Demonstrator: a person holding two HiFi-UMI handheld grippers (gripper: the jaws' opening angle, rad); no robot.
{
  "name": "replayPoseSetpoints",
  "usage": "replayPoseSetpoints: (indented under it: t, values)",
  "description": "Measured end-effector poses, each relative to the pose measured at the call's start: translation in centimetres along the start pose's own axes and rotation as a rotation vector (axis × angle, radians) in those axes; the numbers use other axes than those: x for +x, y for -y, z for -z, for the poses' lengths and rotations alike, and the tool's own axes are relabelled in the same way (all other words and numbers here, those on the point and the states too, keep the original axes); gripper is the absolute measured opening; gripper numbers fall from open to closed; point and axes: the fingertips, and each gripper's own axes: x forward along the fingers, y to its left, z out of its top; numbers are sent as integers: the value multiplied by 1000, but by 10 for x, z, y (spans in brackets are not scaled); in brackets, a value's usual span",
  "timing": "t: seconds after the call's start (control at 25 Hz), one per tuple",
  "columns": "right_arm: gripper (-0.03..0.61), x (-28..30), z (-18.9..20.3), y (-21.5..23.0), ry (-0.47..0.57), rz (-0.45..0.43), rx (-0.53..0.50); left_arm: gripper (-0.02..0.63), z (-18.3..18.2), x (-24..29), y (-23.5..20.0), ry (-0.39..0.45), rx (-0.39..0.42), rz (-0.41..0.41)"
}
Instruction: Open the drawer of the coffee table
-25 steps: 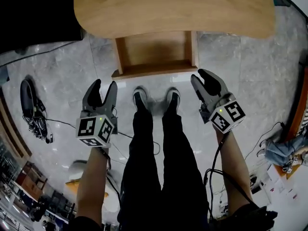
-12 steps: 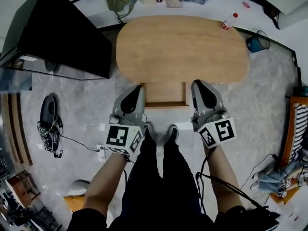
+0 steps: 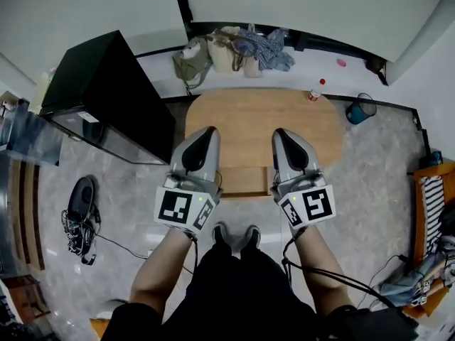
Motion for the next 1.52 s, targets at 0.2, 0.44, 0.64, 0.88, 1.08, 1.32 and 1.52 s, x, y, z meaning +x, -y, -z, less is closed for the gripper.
replayPoseSetpoints:
  t: [0.2,0.44,0.64,0.88,1.08,1.32,1.52]
  values:
    - [-2,-5,-51,-1,62,18,-39,2,-46,2,10,53,19,11]
    - [-2,-7,-81,1,92,41,-60,2,-68,-2,20,70,75,57]
    - [-2,-12,-78,1,69,57,-83,2,-65,-13,3,55,97,31]
    - [-2,-14,-72,10,31,76,-91,2,-64,-22,-28,42,82,-34]
    - [-2,-12,-68,4,19,73,-96,2,-63,-32,-48,41,70,-66]
    - [-2,-8,-62,0,9,59,-95,2,-55,-34,-54,28,59,-77]
    - [-2,-9,-59,0,3,58,-91,2,-54,-35,-53,23,67,-77]
